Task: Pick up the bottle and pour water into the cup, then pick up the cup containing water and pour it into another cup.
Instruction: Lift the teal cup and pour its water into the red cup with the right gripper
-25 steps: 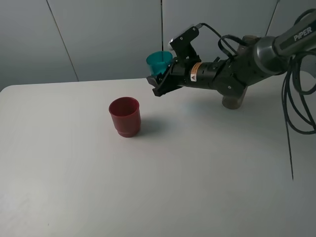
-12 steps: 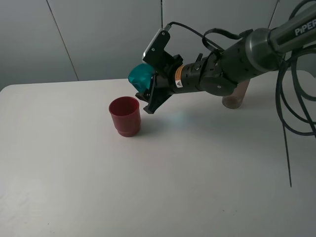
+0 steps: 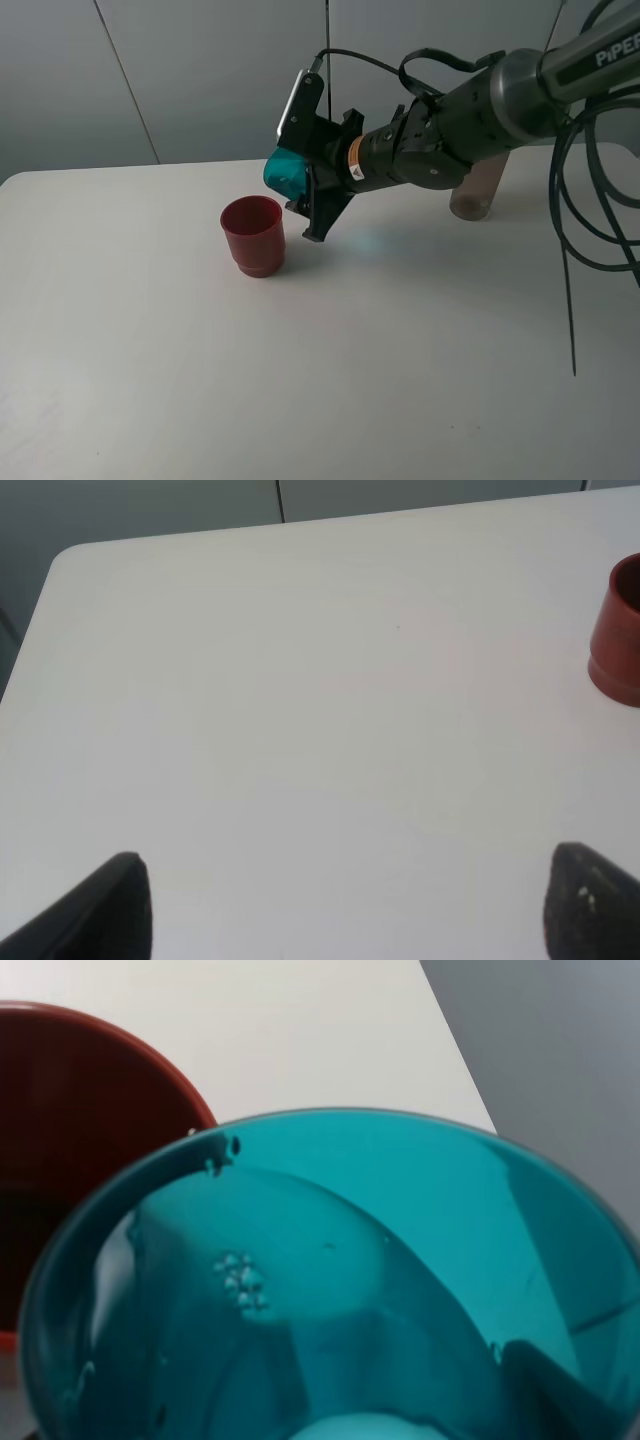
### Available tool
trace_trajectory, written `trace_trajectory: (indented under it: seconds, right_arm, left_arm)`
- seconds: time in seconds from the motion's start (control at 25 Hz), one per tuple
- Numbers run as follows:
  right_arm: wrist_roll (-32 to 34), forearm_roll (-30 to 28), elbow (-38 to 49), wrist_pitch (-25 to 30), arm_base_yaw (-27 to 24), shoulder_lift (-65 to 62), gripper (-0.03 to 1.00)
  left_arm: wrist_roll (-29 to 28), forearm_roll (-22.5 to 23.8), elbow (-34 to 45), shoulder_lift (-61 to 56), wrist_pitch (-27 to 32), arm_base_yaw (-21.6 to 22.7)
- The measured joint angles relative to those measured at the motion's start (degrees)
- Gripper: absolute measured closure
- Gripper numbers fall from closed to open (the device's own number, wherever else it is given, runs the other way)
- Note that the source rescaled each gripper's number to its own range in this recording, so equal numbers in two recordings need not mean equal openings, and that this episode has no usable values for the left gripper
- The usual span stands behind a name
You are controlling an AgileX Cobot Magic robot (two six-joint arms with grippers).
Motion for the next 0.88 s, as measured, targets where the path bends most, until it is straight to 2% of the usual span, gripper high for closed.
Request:
trace_trajectory:
  seconds: [0.44,0.88]
  right_arm:
    - [-3.6,-0.2,-4.8,8.0,2.3,-0.2,0.93]
    - [-9.2,-2.1,-5.1,12.4,2.9,-0.2,0.93]
  left_arm:
    - [0.0,0.0,0.0,0.0,0.0,0.0]
    - [0.0,0.0,0.0,0.0,0.0,0.0]
